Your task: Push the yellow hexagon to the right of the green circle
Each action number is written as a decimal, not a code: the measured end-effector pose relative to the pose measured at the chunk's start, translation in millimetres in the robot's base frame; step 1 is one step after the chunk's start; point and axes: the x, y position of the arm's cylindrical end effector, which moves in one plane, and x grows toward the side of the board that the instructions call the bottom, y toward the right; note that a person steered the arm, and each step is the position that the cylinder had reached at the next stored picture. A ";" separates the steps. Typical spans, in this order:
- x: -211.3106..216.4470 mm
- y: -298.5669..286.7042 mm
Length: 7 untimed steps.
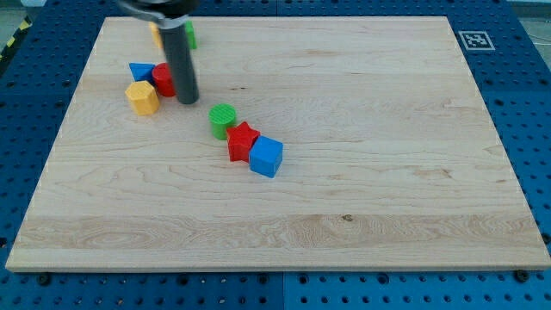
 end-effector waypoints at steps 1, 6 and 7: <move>24.6 -17.5; 15.1 63.3; 14.5 61.0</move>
